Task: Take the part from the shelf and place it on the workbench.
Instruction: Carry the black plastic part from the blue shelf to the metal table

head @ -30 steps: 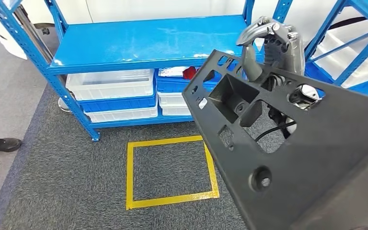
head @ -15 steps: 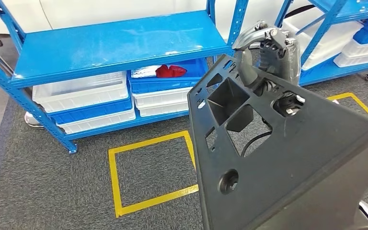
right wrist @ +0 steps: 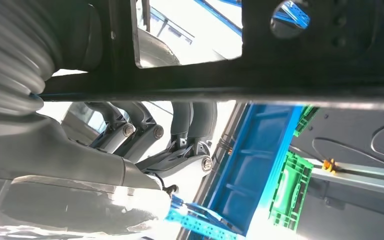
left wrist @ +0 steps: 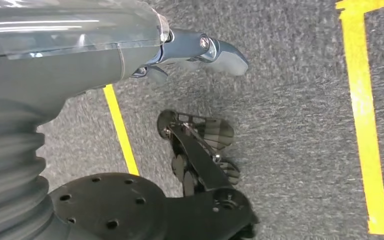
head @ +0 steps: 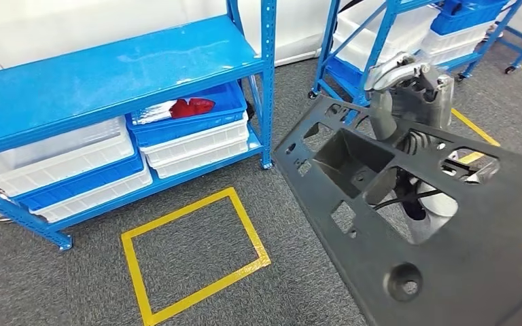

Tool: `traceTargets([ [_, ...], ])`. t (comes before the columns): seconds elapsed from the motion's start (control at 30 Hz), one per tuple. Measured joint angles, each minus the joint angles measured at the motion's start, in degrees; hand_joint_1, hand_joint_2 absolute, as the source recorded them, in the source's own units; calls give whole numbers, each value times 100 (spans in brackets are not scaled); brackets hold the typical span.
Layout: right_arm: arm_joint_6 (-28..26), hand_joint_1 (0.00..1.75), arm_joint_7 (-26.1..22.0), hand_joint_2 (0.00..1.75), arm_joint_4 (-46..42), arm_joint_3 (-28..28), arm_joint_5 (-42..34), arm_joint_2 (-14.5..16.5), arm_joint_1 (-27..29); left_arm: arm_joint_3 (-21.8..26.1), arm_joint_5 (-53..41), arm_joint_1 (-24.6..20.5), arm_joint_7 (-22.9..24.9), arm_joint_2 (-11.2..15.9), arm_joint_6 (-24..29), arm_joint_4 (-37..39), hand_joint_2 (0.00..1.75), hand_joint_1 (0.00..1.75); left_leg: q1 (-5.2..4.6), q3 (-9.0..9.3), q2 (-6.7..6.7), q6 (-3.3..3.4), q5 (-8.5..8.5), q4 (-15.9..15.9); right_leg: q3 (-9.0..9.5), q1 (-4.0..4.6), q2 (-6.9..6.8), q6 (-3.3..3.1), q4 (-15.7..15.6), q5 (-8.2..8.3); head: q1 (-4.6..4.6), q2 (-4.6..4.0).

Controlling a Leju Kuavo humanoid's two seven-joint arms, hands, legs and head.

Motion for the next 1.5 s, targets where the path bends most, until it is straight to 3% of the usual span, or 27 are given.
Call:
traceTargets([
  [0.07,164,175,-8,175,-4,-148,3,0,21,1,26,-5,-2,0,-26,0,175,0,12,364,-209,42,397,-799,-8,-1,160,23,34,-7,0,0],
  [0.13,219,175,16,175,-11,-207,75,0,29,2,49,-7,-4,-8,-43,0,175,0,24,592,-438,71,562,-1334,-50,-15,308,85,65,2,0,0],
  [0.17,224,175,36,175,-15,-221,118,0,41,2,58,-9,-4,-16,-46,0,175,0,21,614,-478,85,550,-1395,-77,-27,373,124,67,17,0,0],
  [0.23,225,175,66,175,-31,-275,168,22,75,2,61,-30,-3,-44,-55,1,175,0,11,622,-367,140,588,-1438,-121,-58,474,205,46,54,0,0],
  [0.3,232,175,77,175,-44,-384,174,94,86,3,61,-58,-1,-79,-62,2,175,0,15,636,-234,215,644,-1505,-198,-46,237,254,164,-36,2,0],
  [0.37,256,175,84,175,-44,-504,152,216,78,5,61,-51,5,-97,-72,2,175,0,8,640,-86,257,671,-1546,-455,-33,-144,273,725,-365,4,0],
  [0.43,293,175,88,175,-37,-604,119,363,84,9,62,-21,23,-101,-92,2,175,0,-5,629,84,268,666,-1545,-791,-49,-260,295,1460,-680,4,0],
  [0.47,318,175,89,175,-33,-651,99,438,90,14,65,-13,38,-102,-104,3,175,0,-7,625,171,268,661,-1543,-864,-54,-273,306,1630,-707,4,0],
  [0.5,344,175,89,175,-30,-698,77,505,93,19,69,-11,56,-105,-117,3,175,0,-7,624,254,262,655,-1540,-824,-57,-292,313,1578,-630,4,0],
  [0.57,397,175,90,175,-28,-782,47,616,92,29,77,-14,91,-118,-133,4,175,0,-12,639,404,232,631,-1528,-426,-49,-464,306,861,-290,4,0],
  [0.63,443,175,93,175,-28,-831,32,689,86,42,82,-16,109,-130,-137,3,175,0,-48,658,525,181,596,-1508,-69,6,-726,242,184,-96,4,0],
  [0.67,476,175,97,175,-26,-849,18,709,87,49,84,-18,117,-133,-137,3,175,0,-66,667,582,154,580,-1501,-13,33,-790,203,53,-89,4,0],
  [0.73,558,175,105,175,-19,-882,-30,723,93,64,91,-22,138,-133,-130,3,175,0,-79,686,698,101,556,-1496,-37,46,-667,127,41,-88,4,0],
  [0.77,609,175,105,175,-14,-902,-69,723,96,73,96,-28,146,-131,-124,3,175,0,-67,687,660,67,524,-1472,-41,36,-598,97,34,-77,3,0],
  [0.83,765,175,61,175,15,-970,-178,723,98,94,107,-32,169,-123,-104,3,175,0,-37,570,372,12,307,-1171,-36,5,-465,27,11,-49,3,0],
  [0.9,970,175,-46,175,94,-1081,-272,723,121,111,112,-8,199,-112,-66,3,175,0,-19,238,83,-8,-71,-431,-37,1,-328,-15,10,-38,3,0],
  [0.93,1066,175,-106,175,147,-1151,-293,723,146,118,112,12,214,-107,-41,2,175,0,-17,57,44,-11,-207,-50,-39,7,-246,-23,14,-37,3,0],
  [0.97,1156,175,-164,175,203,-1228,-305,723,174,126,112,29,228,-98,-14,2,175,0,-18,-63,30,-8,-240,182,-40,12,-158,-27,21,-36,3,0],
  [1.0,1241,175,-220,175,259,-1315,-311,723,200,133,114,37,249,-87,18,2,175,0,-18,-87,21,2,-155,190,-41,16,-69,-26,31,-36,3,0],
  [1.07,1392,175,-322,175,363,-1499,-323,724,234,153,127,36,292,-50,78,2,175,0,-16,150,-74,42,264,-412,-40,15,100,-16,57,-43,4,0],
  [1.13,1512,175,-425,175,477,-1679,-330,723,244,191,144,35,325,7,124,2,175,0,1,455,-329,87,549,-1129,-63,14,249,25,84,-43,4,0],
  [1.2,1598,175,-517,175,607,-1829,-328,726,249,233,159,35,340,61,156,2,175,0,3,563,-442,114,576,-1385,-110,-14,383,98,89,-17,3,0],
  [1.27,1647,175,-570,175,720,-1970,-317,750,254,254,175,20,341,102,176,-2,175,0,-1,584,-319,165,612,-1444,-143,-39,452,176,70,12,3,0],
  [1.33,1661,175,-589,175,804,-2126,-296,822,226,268,186,6,327,147,181,-9,175,0,11,613,-174,231,661,-1522,-233,-18,190,243,240,-115,4,0],
  [1.4,1652,175,-594,175,888,-2271,-261,962,191,286,188,24,296,197,181,-13,175,0,7,624,-12,262,675,-1557,-528,-17,-167,300,866,-466,4,0],
  [1.47,1627,175,-597,175,966,-2401,-227,1154,193,303,186,45,260,242,179,-13,175,0,0,614,165,266,666,-1552,-866,-49,-268,349,1566,-738,4,0],
  [1.5,1614,175,-598,175,994,-2465,-217,1258,197,311,185,47,244,259,176,-13,175,0,-1,612,253,260,659,-1547,-919,-65,-282,367,1681,-731,4,0],
])
